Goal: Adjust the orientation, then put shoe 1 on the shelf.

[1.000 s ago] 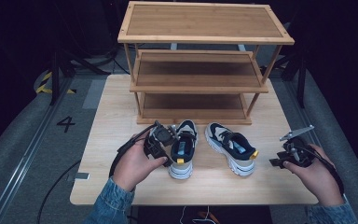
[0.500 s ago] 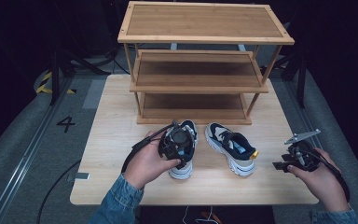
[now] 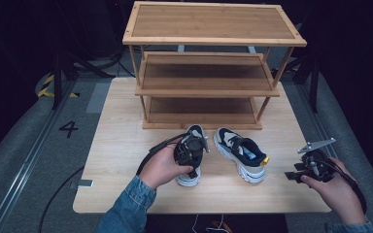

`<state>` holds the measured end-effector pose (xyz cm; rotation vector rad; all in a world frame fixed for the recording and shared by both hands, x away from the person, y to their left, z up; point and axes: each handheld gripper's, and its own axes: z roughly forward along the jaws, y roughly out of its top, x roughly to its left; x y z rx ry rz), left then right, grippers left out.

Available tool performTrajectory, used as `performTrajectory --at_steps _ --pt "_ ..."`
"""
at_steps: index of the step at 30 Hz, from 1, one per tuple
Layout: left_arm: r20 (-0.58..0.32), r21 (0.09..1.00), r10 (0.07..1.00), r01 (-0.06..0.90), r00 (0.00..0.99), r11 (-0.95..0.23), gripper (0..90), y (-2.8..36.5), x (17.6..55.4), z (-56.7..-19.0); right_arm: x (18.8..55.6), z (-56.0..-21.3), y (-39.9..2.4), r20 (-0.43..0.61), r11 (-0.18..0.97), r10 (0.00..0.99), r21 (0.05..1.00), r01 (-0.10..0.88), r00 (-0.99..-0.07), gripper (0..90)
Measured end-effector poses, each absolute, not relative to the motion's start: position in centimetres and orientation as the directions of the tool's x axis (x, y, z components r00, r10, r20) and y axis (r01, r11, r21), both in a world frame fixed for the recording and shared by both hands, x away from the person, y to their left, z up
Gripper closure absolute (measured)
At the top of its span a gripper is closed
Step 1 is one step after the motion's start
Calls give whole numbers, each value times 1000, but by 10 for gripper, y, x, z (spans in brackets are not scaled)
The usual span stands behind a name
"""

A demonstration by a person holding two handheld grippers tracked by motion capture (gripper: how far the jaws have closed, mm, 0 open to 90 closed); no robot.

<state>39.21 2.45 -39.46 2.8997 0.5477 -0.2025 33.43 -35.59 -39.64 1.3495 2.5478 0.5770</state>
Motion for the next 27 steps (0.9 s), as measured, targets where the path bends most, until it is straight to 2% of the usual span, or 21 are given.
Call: performTrajectory --at_steps 4,8,14,27 --pt "-153 168 338 362 929 -917 630 24 390 -395 336 -396 -353 1 516 820 430 741 -572 473" --pt "-160 189 317 345 935 -920 686 26 389 -394 338 -396 -351 0 522 815 432 735 -579 473" --pt "-92 199 331 343 939 -918 692 29 389 -388 340 -397 -347 2 531 808 431 730 -589 473" --pt "-50 244 340 342 939 -908 690 33 410 -366 340 -398 -350 6 522 814 430 737 -581 473"
